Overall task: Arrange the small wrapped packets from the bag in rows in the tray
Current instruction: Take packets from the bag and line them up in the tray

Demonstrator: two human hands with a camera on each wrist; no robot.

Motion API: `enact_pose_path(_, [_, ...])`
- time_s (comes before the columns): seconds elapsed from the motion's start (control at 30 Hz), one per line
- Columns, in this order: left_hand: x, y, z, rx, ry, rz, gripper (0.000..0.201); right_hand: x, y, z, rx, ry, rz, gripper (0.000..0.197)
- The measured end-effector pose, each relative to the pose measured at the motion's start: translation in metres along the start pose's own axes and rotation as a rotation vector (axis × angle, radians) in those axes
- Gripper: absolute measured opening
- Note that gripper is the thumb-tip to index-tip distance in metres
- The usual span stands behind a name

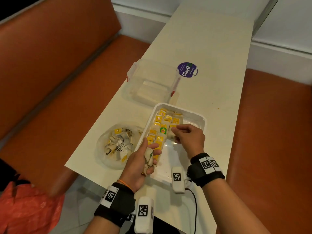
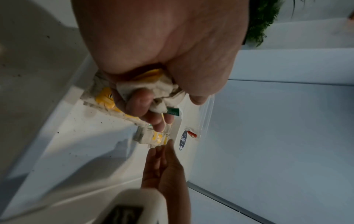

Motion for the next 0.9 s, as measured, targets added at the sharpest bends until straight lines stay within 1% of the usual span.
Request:
enact_pose_path(0.07, [0.008, -0.002, 0.000, -0.001, 0.057, -0.030, 0.060, 0.021, 0.017, -0.016, -0.014, 0.233, -0.071, 0.016])
enact_pose_path(0.13, [0.012, -0.002, 0.002, 0.013, 0.110, -0.064, 0.065, 0.040, 0.027, -0.037, -0.013, 0.511, -0.211, 0.013])
enact_pose_path(0.17, [0.012, -0.002, 0.003, 0.023, 0.126, -0.067, 0.066, 0.047, 0.029, -0.048, -0.009, 0.622, -0.281, 0.012])
enact_pose_path(0.2, [0.013, -0.002, 0.004, 0.034, 0.137, -0.053, 0.069, 0.051, 0.031, -0.056, -0.011, 0.696, -0.333, 0.012])
enact_pose_path(0.23, [0.013, -0.003, 0.004, 0.043, 0.143, -0.029, 0.071, 0.052, 0.032, -0.061, -0.019, 0.732, -0.357, 0.014])
enact_pose_path(0.3, [0.016, -0.004, 0.003, 0.054, 0.152, -0.005, 0.074, 0.053, 0.034, -0.066, -0.058, 0.750, -0.381, 0.024])
enact_pose_path(0.37, [0.019, -0.005, 0.001, 0.054, 0.167, -0.021, 0.071, 0.055, 0.035, -0.070, -0.093, 0.760, -0.407, 0.032])
enact_pose_path(0.47, [0.023, -0.006, -0.002, 0.052, 0.195, -0.020, 0.064, 0.057, 0.035, -0.075, -0.116, 0.774, -0.434, 0.031])
enact_pose_path(0.53, [0.024, -0.008, -0.005, 0.068, 0.219, 0.045, 0.058, 0.056, 0.034, -0.076, -0.116, 0.769, -0.465, 0.032])
enact_pose_path(0.63, [0.027, -0.010, -0.011, 0.098, 0.268, 0.157, 0.052, 0.058, 0.030, -0.076, -0.082, 0.771, -0.494, 0.046])
enact_pose_path(0.73, [0.024, -0.006, -0.013, 0.092, 0.235, 0.191, 0.052, 0.061, 0.027, -0.078, -0.062, 0.787, -0.473, 0.057])
enact_pose_path(0.83, [0.021, -0.006, -0.013, 0.114, 0.199, 0.208, 0.048, 0.062, 0.028, -0.079, -0.098, 0.776, -0.458, 0.059])
enact_pose_path(0.9, [0.019, -0.005, -0.013, 0.113, 0.203, 0.217, 0.048, 0.063, 0.028, -0.081, -0.083, 0.780, -0.415, 0.061])
Point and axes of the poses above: each hand's wrist, its own z-axis towards the middle knuckle, its own x-axis out of the palm, y = z × x, the point moved 9 cm from there along z, towards the middle knuckle, and after that the axes turned 9 degrees about z, right-handed, at the moved point
